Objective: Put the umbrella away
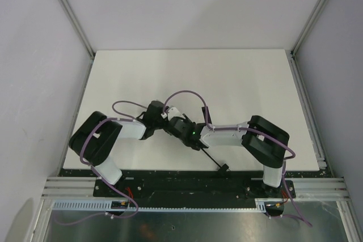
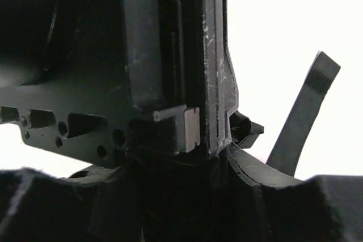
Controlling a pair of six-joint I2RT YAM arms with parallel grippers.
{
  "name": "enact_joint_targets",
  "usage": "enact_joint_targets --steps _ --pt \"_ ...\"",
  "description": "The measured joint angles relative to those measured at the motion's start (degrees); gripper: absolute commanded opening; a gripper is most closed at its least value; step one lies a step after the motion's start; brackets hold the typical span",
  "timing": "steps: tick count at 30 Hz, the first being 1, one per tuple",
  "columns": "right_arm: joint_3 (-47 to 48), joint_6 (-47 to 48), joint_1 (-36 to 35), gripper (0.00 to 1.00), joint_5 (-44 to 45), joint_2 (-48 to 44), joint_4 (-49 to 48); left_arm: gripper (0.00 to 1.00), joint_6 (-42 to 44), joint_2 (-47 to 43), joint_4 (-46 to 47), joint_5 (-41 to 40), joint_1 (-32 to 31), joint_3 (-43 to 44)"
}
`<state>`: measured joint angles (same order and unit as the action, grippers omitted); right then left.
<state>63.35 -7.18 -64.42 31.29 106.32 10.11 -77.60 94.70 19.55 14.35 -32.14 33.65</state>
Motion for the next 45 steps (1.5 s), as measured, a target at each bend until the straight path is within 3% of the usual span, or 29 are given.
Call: enact_joint_targets --steps 2,4,6,8,14,21,26,35,40,45 --pt "0.13 0.28 0.04 0.19 0.13 0.09 0.07 0.04 0.13 0.00 -0.50 0.00 0.09 0.28" --pt "0.26 0.70 0.26 0.05 -0.04 0.09 0.35 0.26 0.28 0.00 -0.98 -0.02 0.11 0.44" --pt "0.33 1.51 0.72 0.01 -0.70 0.09 0.52 0.49 0.28 0.00 -1.42 -0.11 0.17 0.55" --pt "0.33 1.79 1.09 0.00 -1.81 -0.02 0.39 0.62 0.46 -0.02 -1.70 -0.17 0.28 0.66" --pt "-1.25 1.68 5.60 0.00 -12.44 -2.10 -2.03 0.77 1.20 -0.90 -1.40 -0.85 0.52 0.66" --pt "-6.03 -1.57 12.59 0.00 -28.98 -7.45 -5.70 0.84 1.81 -1.03 0.24 -0.57 0.42 0.59" --pt "-7.91 -5.07 15.54 0.00 -37.40 -8.87 -8.50 0.77 2.23 -0.94 0.92 -0.37 0.17 0.57" --pt "-9.66 -10.25 17.59 0.01 -46.01 -7.52 -12.63 0.27 2.56 -0.96 0.96 -0.61 -0.17 -0.02" --pt "-9.73 -10.73 17.70 0.50 -46.90 -6.93 -12.74 0.06 2.49 -0.96 1.57 -0.68 -0.20 -0.98" --pt "-9.73 -9.42 15.65 0.77 -42.07 -8.63 -10.82 0.00 2.51 -1.03 2.73 -0.63 -0.15 -1.88"
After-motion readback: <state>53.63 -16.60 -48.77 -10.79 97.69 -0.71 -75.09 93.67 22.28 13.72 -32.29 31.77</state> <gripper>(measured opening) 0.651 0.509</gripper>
